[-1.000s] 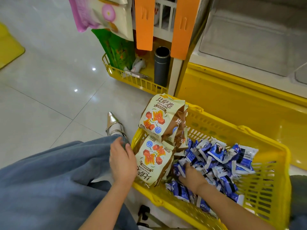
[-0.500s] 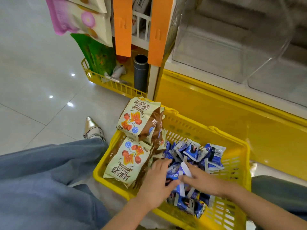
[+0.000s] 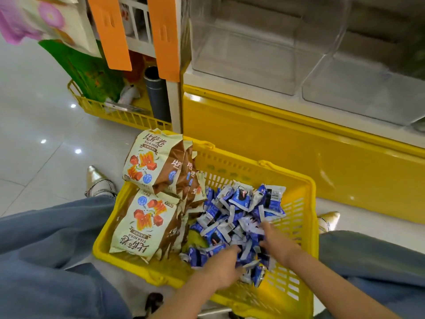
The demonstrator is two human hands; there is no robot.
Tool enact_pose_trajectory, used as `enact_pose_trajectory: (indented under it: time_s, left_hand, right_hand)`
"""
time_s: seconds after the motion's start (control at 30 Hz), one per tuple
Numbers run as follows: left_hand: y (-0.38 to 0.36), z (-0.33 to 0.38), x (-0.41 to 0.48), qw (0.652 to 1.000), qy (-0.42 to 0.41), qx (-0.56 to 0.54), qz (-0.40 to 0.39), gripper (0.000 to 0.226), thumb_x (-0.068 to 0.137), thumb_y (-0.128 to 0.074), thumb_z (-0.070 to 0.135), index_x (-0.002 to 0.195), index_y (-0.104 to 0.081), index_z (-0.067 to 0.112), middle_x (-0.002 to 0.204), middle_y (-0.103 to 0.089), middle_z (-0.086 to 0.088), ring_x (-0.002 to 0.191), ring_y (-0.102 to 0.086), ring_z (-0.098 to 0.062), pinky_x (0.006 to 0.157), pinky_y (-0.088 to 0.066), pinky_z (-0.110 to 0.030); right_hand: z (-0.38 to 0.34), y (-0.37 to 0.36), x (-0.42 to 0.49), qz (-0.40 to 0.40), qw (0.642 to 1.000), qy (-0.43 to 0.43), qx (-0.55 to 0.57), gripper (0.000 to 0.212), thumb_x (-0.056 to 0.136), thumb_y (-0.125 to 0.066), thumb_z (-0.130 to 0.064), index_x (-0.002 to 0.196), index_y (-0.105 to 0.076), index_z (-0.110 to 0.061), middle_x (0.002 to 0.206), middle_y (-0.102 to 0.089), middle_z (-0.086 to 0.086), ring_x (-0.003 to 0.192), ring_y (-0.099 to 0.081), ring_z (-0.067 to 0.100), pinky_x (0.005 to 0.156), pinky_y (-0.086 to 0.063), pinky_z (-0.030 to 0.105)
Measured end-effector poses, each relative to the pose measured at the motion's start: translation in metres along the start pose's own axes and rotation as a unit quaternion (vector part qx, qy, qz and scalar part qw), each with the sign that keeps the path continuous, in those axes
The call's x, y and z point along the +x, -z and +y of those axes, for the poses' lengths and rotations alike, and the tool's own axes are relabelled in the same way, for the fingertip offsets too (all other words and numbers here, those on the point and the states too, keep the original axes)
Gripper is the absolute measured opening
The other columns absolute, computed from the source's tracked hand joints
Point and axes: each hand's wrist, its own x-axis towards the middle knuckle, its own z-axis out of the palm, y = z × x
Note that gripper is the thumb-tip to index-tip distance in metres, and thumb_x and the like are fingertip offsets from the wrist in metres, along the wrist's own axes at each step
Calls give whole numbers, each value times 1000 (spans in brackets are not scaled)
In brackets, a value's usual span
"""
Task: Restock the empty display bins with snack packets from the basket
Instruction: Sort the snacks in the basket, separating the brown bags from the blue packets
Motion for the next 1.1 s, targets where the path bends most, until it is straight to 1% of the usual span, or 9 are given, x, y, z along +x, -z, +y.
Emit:
enact_pose_trajectory:
  time_s: [0.07,0.17,0.27,0.4,0.6,0.7,0.8,0.93,1.1]
  left_hand:
    - [13,3,-18,993,-38,43,102,44,95,-48,27,137,-35,21,138,-42,0,122,-44,-18,101,-38,-32]
    - [42,4,-54,950,-116,33,287,40,95,-49,25,132,-36,31,126,-39,16,109,-42,0,95,-39,-17]
    - [74,-2,-88,875,-150,12,461,32,91,-51,19,121,-45,28,108,-34,24,100,-37,8,83,-36,-11]
    - [106,-38,-105,777,-63,-37,625,27,90,-52,9,115,-45,18,110,-39,8,103,-40,-6,83,-45,-30]
    - [121,-101,-103,812,124,-130,556,40,93,-51,19,130,-39,9,135,-34,-13,124,-39,-27,103,-37,-42]
    - [118,-129,-99,844,147,-168,488,27,98,-37,32,118,-49,19,111,-56,0,106,-56,-21,87,-48,-43]
    - [114,-141,-95,845,141,-206,474,30,99,-27,39,93,-52,24,81,-60,5,80,-60,-16,69,-50,-41]
    - [112,-146,-87,826,151,-200,505,36,96,-25,45,75,-49,30,69,-57,6,67,-56,-8,56,-39,-29]
    - [108,-149,-85,815,155,-204,519,36,97,-27,45,73,-49,30,66,-56,7,63,-55,-7,55,-38,-27]
  right_hand:
    - [-6,3,4,90,994,19,-53,50,99,-42,-33,141,-26,-12,140,-40,7,126,-42,22,98,-39,29]
    - [-33,3,10,157,976,149,-13,46,99,-36,-42,136,-35,-14,133,-44,4,122,-43,19,98,-36,27]
    - [-71,-9,16,48,971,188,137,49,96,-35,-49,133,-37,-16,132,-47,4,117,-49,18,91,-40,26]
    - [-110,-44,31,-84,965,147,200,60,96,-41,-47,143,-27,-10,147,-35,10,130,-41,25,106,-36,35]
    - [-126,-72,55,-184,969,97,136,76,89,-55,-49,144,-22,-7,145,-38,14,127,-45,28,101,-38,35]
    - [-120,-77,66,-242,961,98,88,73,90,-59,-34,147,-18,-12,147,-35,12,122,-48,27,94,-44,32]
    - [-116,-77,73,-267,951,112,104,72,86,-51,-1,149,-18,-15,151,-30,10,101,-56,16,67,-49,15]
    - [-117,-86,75,-230,954,115,155,66,87,-58,-10,146,-29,-17,151,-32,5,134,-38,21,98,-38,22]
    - [-128,-92,83,-218,965,111,93,53,92,-51,-47,137,-45,-20,142,-45,6,127,-44,25,105,-38,37]
